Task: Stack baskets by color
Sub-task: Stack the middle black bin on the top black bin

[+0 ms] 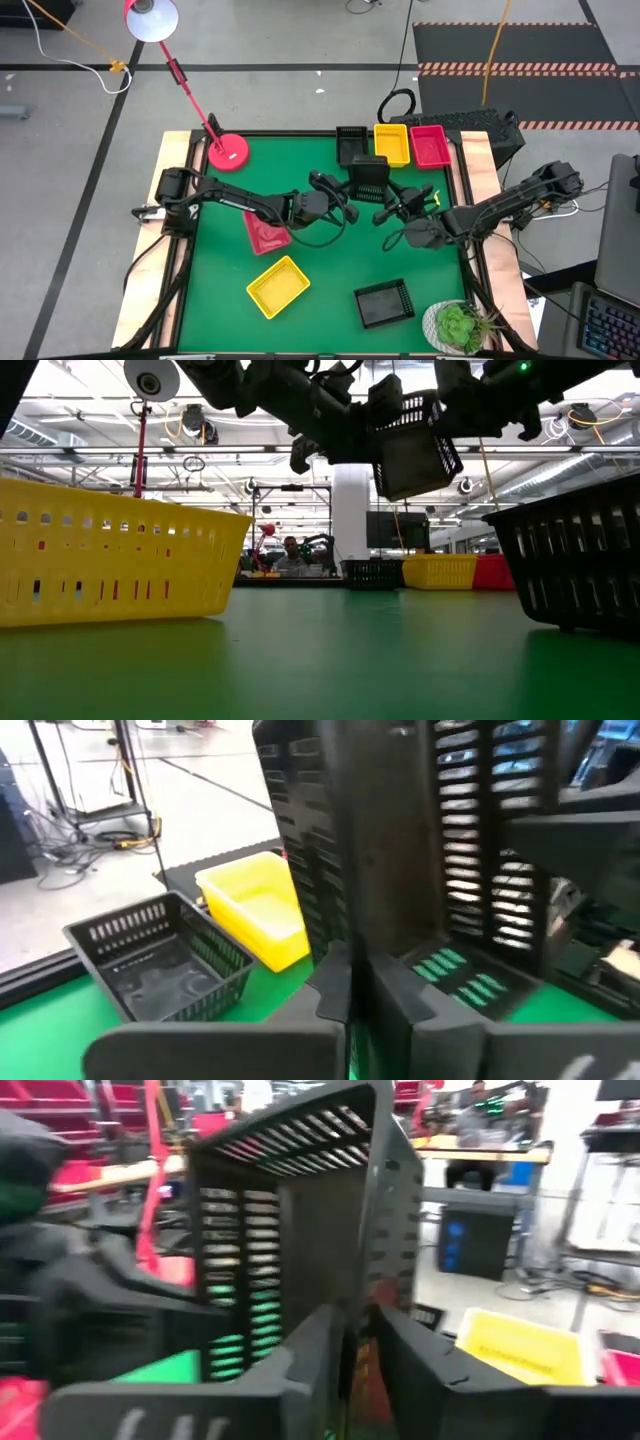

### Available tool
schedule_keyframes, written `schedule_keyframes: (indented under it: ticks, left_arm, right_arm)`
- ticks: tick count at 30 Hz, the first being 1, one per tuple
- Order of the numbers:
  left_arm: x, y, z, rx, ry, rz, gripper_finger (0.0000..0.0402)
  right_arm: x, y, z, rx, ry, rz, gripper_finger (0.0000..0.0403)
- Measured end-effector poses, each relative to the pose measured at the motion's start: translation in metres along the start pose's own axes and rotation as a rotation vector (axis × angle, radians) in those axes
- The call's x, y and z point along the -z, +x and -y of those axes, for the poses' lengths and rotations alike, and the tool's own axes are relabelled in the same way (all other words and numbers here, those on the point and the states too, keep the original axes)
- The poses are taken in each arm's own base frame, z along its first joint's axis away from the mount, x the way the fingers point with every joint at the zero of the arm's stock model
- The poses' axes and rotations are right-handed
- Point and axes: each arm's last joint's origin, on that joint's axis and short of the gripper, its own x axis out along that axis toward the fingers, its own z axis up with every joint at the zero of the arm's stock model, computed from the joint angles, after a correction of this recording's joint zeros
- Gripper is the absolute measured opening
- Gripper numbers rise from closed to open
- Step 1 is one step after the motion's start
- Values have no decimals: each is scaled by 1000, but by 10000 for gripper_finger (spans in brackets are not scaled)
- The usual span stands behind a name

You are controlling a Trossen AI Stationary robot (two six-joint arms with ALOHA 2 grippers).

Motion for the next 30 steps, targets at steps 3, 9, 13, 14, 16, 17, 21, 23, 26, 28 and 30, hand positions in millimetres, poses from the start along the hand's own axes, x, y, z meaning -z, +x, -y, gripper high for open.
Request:
schedule_keyframes:
  ticks: [3, 9, 13, 14, 16, 17, 21, 23, 26, 28, 30]
  left_arm:
    - [-3, 2, -5, -12, 3, 1, 15]
    - [-5, 7, -11, -21, 8, 0, 15]
    - [-7, 10, -18, -16, 22, -28, 11]
    - [-11, 9, -20, -9, 26, -37, 9]
    - [-20, 8, -24, -2, 17, -28, 8]
    - [-26, 6, -27, 2, 24, -36, 10]
    - [-41, 0, -37, 4, 45, -59, 16]
    - [-49, -4, -41, -2, 55, -65, 10]
    - [-58, -9, -46, -9, 65, -68, 8]
    - [-61, -11, -48, -17, 66, -68, 14]
    - [-64, -13, -49, -21, 74, -75, 16]
  right_arm:
    - [-4, 0, -4, -67, 3, -11, 118]
    - [-6, -1, -8, -154, 4, -32, 221]
    - [-6, -2, -9, -216, -19, -53, 279]
    - [-7, -4, -9, -240, -26, -59, 289]
    - [-9, -5, -9, -265, -34, -58, 304]
    - [-10, -7, -9, -279, -43, -58, 309]
    - [-14, -13, -9, -351, -81, -57, 314]
    - [-16, -16, -9, -399, -92, -60, 312]
    - [-19, -19, -8, -440, -104, -59, 310]
    - [-20, -20, -8, -452, -112, -56, 310]
    - [-20, -21, -8, -473, -117, -62, 309]
